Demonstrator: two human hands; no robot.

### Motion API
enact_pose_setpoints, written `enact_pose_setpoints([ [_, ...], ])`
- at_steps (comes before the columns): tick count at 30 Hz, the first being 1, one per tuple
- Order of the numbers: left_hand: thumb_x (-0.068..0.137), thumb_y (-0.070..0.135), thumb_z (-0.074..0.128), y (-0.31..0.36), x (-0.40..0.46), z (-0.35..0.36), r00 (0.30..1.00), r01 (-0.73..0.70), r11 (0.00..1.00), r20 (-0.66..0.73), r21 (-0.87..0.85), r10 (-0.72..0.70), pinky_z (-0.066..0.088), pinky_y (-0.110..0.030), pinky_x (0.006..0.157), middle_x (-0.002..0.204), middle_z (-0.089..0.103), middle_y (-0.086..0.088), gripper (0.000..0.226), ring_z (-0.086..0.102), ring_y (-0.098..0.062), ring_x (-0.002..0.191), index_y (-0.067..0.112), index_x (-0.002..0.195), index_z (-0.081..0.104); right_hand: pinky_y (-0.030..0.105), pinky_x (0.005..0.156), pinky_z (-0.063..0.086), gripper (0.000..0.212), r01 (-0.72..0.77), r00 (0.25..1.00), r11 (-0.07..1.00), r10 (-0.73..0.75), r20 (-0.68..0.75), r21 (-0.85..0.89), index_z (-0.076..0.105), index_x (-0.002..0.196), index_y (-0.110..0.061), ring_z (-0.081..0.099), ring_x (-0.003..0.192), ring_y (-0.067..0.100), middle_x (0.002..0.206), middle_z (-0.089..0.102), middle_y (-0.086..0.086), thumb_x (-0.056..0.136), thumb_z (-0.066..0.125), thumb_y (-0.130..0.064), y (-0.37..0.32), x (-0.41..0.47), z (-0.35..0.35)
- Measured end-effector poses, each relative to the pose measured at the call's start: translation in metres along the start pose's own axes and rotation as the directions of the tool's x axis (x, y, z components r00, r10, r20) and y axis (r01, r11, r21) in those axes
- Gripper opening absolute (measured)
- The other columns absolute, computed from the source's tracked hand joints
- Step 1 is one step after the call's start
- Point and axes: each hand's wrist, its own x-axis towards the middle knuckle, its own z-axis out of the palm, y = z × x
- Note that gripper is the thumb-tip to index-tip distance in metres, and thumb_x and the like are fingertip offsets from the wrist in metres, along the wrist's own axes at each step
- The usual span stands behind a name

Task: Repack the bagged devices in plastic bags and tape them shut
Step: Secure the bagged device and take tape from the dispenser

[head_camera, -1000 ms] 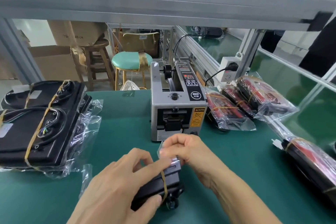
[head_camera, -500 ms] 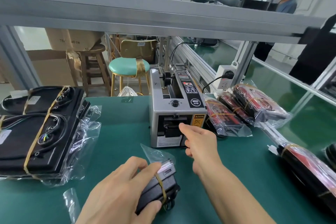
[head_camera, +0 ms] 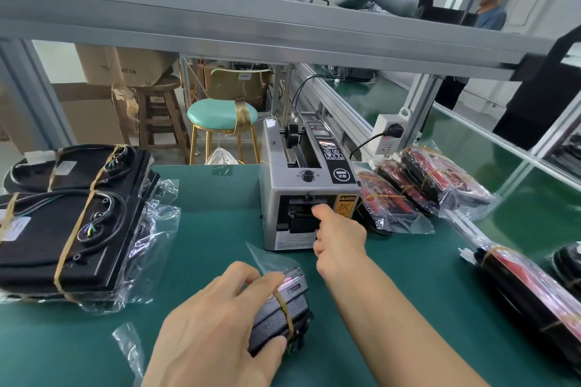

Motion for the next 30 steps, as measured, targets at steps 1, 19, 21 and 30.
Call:
enact_pose_setpoints([
  [1, 0.043, 0.053, 0.063, 0.001, 0.000, 0.000, 1.000, 0.011, 1.000, 0.006, -0.003, -0.011, 0.037, -0.009, 0.036, 0.079, 0.061, 0.020, 0.051, 0.048, 0.003, 0.052, 0.038, 0.091, 0.073, 0.014, 0.030, 0.014, 0.040, -0.012, 0.999, 1.000, 0.011, 0.033, 0.021, 0.034, 0.061, -0.018, 0.019, 0.036, 0.009, 0.051, 0.028, -0.002, 0.082, 0.065, -0.004, -0.002, -0.001, -0.002],
  [19, 0.053, 0.048, 0.068, 0.006, 0.005, 0.005, 0.966, 0.226, 0.953, -0.083, -0.200, -0.246, 0.040, -0.006, 0.070, 0.102, 0.052, 0.031, 0.037, 0.053, 0.005, 0.087, 0.041, 0.089, 0.069, 0.033, 0.094, 0.044, 0.013, 0.191, 0.857, 0.976, -0.114, 0.503, -0.103, 0.071, 0.067, -0.002, 0.062, 0.089, 0.010, 0.083, 0.069, -0.008, 0.069, 0.067, -0.014, 0.029, -0.068, -0.070],
  [21, 0.053, 0.049, 0.065, 0.008, 0.005, 0.005, 0.967, 0.227, 0.954, -0.073, -0.194, -0.245, 0.040, -0.008, 0.068, 0.101, 0.053, 0.030, 0.038, 0.054, 0.003, 0.087, 0.041, 0.090, 0.069, 0.033, 0.093, 0.044, 0.008, 0.201, 0.855, 0.976, -0.132, 0.501, -0.086, 0.071, 0.067, -0.005, 0.062, 0.087, 0.008, 0.082, 0.068, -0.010, 0.069, 0.067, -0.012, 0.030, -0.070, -0.070],
  [30, 0.051, 0.031, 0.090, 0.013, 0.003, 0.003, 0.962, 0.213, 0.962, -0.134, -0.171, -0.237, 0.043, -0.019, 0.059, 0.091, 0.051, 0.021, 0.046, 0.051, -0.009, 0.078, 0.035, 0.077, 0.052, 0.028, 0.084, 0.045, 0.013, 0.260, 0.856, 0.962, -0.192, 0.480, -0.078, 0.072, 0.057, -0.008, 0.061, 0.085, 0.007, 0.079, 0.068, -0.015, 0.069, 0.070, -0.010, 0.034, -0.073, -0.070],
])
